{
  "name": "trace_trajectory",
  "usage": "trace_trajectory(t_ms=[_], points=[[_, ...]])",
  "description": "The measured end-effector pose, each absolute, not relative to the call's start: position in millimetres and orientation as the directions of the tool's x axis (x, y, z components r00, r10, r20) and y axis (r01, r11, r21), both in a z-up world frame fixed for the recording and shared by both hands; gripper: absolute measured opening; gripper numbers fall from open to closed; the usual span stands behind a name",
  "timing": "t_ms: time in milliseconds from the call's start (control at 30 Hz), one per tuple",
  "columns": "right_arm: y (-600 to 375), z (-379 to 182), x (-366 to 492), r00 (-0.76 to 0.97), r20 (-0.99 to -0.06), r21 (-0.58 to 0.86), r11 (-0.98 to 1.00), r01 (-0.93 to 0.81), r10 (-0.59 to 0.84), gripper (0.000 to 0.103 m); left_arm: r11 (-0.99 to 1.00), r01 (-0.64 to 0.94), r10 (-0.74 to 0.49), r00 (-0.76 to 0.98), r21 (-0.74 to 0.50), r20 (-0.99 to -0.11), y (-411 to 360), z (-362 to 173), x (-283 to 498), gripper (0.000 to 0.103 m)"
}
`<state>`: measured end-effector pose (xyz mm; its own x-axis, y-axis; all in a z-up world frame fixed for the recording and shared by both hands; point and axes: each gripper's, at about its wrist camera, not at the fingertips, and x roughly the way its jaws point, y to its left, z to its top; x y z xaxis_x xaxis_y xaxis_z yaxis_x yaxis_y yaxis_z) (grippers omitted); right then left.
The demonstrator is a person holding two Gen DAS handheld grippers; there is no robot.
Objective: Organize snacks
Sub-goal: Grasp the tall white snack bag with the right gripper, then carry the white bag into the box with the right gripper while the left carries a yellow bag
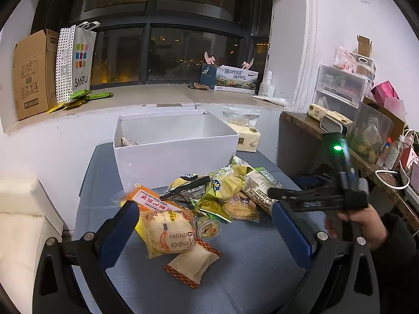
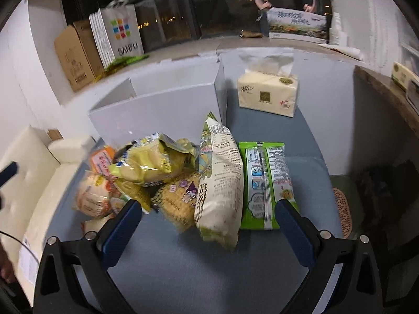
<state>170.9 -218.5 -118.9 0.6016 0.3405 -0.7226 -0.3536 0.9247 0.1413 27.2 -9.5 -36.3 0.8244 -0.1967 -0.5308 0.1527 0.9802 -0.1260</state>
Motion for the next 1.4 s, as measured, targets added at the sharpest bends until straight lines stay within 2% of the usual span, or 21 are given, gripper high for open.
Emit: trace_trajectory(t_ms=[300, 400, 433, 500, 533, 600, 800, 900, 1033, 1233, 1267, 1300, 1333, 1367, 1400], points=[[-190.3, -148.6, 219.1, 0.565, -0.785, 0.022, 0.923, -0.385, 0.254, 0.103, 0.983, 0.142, -0.184, 0.822, -0.118, -0.54, -4.4, -39.2, 28.3, 0.103], [-190.4, -164.8, 234.1, 0.524, -0.815, 0.041, 0.926, -0.376, 0.249, 0.102, 0.983, 0.145, -0.183, 0.818, -0.113, -0.546, -4.3, -41.1, 29.9, 0.103], [-191.5, -169.7, 238.0, 0.508, -0.824, 0.052, 0.927, -0.371, 0.249, 0.098, 0.983, 0.146, -0.182, 0.817, -0.109, -0.547, -4.5, -41.9, 30.0, 0.103], [-192.7, -177.5, 241.8, 0.481, -0.841, 0.059, 0.926, -0.373, 0.247, 0.059, 0.982, 0.159, -0.19, 0.811, -0.105, -0.554, -6.3, -42.7, 32.3, 0.103], [-192.6, -174.4, 238.8, 0.509, -0.828, 0.028, 0.924, -0.382, 0.235, 0.046, 0.98, 0.169, -0.199, 0.807, -0.107, -0.557, -7.4, -42.3, 34.2, 0.103], [-196.3, -170.6, 237.2, 0.48, -0.835, 0.066, 0.915, -0.398, 0.269, 0.034, 0.978, 0.189, -0.207, 0.81, -0.09, -0.549, -12.0, -40.7, 38.0, 0.103], [-224.0, -134.4, 208.8, 0.542, -0.753, 0.166, 0.904, -0.393, 0.373, 0.034, 0.948, 0.317, -0.239, 0.775, 0.033, -0.586, -44.6, -45.4, 73.0, 0.103], [-241.8, -111.8, 187.8, 0.586, -0.692, 0.221, 0.896, -0.385, 0.422, 0.034, 0.902, 0.403, -0.225, 0.742, 0.152, -0.632, -73.4, -57.3, 102.9, 0.103], [-268.8, -88.5, 162.0, 0.638, -0.625, 0.267, 0.892, -0.366, 0.449, 0.034, 0.817, 0.48, -0.146, 0.708, 0.32, -0.691, -107.9, -83.6, 147.9, 0.103], [-299.8, -75.0, 135.5, 0.688, -0.578, 0.287, 0.898, -0.332, 0.439, 0.034, 0.752, 0.554, -0.1, 0.632, 0.357, -0.769, -123.8, -115.8, 195.1, 0.102], [-302.7, -75.8, 134.2, 0.689, -0.576, 0.291, 0.898, -0.329, 0.439, 0.034, 0.745, 0.561, -0.092, 0.622, 0.361, -0.777, -125.7, -121.5, 201.4, 0.101], [-305.1, -77.0, 133.4, 0.688, -0.576, 0.299, 0.897, -0.326, 0.442, 0.034, 0.74, 0.566, -0.085, 0.614, 0.363, -0.784, -126.8, -125.6, 205.1, 0.089], [-307.2, -79.2, 134.6, 0.688, -0.575, 0.303, 0.896, -0.323, 0.443, 0.034, 0.734, 0.575, -0.074, 0.595, 0.361, -0.8, -127.8, -130.6, 209.4, 0.062], [-306.8, -80.6, 135.4, 0.687, -0.577, 0.304, 0.897, -0.322, 0.442, 0.034, 0.739, 0.582, -0.064, 0.561, 0.339, -0.825, -128.2, -137.9, 214.0, 0.049], [-306.5, -82.1, 135.9, 0.684, -0.581, 0.306, 0.897, -0.319, 0.441, 0.034, 0.754, 0.572, -0.071, 0.56, 0.323, -0.826, -126.0, -139.0, 215.4, 0.045]])
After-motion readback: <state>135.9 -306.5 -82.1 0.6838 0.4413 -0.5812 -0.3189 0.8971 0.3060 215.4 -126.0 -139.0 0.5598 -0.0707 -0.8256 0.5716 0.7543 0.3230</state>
